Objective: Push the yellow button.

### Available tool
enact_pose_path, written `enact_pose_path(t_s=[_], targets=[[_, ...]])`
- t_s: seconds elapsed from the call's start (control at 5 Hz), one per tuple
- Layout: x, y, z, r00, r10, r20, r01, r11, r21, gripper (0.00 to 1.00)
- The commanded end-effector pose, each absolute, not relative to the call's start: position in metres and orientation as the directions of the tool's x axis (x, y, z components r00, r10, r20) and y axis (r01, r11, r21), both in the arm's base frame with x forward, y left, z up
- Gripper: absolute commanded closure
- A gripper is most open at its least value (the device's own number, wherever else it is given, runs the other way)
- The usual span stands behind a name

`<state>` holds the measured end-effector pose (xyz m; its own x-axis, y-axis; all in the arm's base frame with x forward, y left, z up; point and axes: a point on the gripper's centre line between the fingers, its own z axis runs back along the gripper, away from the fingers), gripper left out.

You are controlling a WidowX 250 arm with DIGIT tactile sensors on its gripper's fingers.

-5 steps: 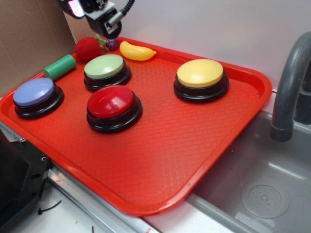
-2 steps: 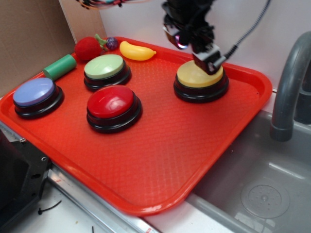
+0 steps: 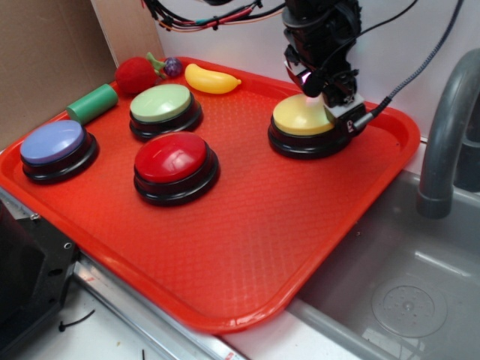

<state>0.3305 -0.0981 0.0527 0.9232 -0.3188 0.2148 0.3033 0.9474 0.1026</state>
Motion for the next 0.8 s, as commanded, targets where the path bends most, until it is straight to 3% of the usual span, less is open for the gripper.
enact_pose_path(t_s=[0.0, 0.6], targets=[[0.309, -0.091, 0.106, 0.924, -0.282, 0.260, 0.267, 0.959, 0.093, 0.00], [0.296, -0.077, 0.148, 0.965, -0.165, 0.202, 0.161, 0.986, 0.036, 0.00]])
